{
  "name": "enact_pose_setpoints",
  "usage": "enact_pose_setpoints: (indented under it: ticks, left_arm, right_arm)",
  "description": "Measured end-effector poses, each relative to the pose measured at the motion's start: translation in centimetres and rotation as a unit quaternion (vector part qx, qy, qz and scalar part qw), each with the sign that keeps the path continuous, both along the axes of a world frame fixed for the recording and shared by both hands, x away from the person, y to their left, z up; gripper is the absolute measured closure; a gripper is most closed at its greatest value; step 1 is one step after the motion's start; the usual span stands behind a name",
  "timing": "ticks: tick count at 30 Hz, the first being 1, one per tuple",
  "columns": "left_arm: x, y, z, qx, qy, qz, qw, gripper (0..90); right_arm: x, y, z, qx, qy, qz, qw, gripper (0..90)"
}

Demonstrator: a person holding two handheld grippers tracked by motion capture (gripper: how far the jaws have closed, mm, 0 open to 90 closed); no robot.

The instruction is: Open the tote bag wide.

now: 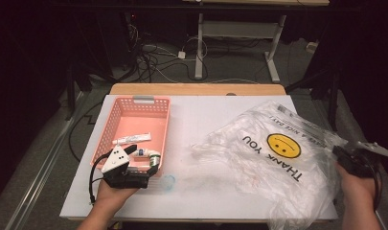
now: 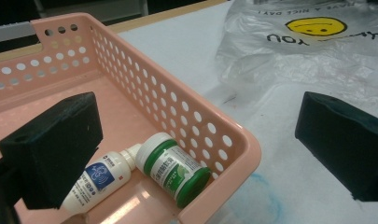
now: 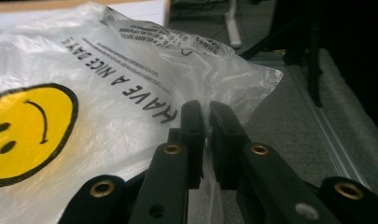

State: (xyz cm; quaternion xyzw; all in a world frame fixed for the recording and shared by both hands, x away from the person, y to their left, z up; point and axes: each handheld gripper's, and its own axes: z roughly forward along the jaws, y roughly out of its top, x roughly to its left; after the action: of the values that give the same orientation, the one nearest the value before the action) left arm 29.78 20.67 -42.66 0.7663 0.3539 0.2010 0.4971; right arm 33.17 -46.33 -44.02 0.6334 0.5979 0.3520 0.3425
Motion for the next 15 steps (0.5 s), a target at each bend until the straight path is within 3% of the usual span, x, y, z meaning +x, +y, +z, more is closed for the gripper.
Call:
enact_pose_setpoints:
  ticks: [2,6,9,10,15]
  left_arm:
    - [0.1,-0.2,0.0,0.001,0.001,-0.005,1.0000,0.4]
    - [0.0,-0.4,0.1,0.001,-0.002,-0.009,1.0000,0.4]
    - [-0.2,-0.4,0.1,0.001,-0.005,-0.010,0.9999,0.4]
    - [-0.2,-0.4,0.2,0.000,-0.005,-0.010,0.9999,0.4]
    - [-0.1,-0.2,0.2,0.000,-0.005,-0.010,0.9999,0.4]
  right_arm:
    - [-1.7,0.0,0.1,0.026,-0.014,-0.019,0.9994,85.4]
    - [-3.0,1.6,0.3,0.030,-0.030,-0.020,0.9989,85.4]
    - [-2.9,3.0,0.4,0.029,-0.036,-0.015,0.9988,85.4]
    - [-2.3,4.5,0.5,0.023,-0.039,-0.007,0.9990,85.4]
    - [-0.4,8.2,0.2,0.012,-0.031,0.011,0.9994,85.4]
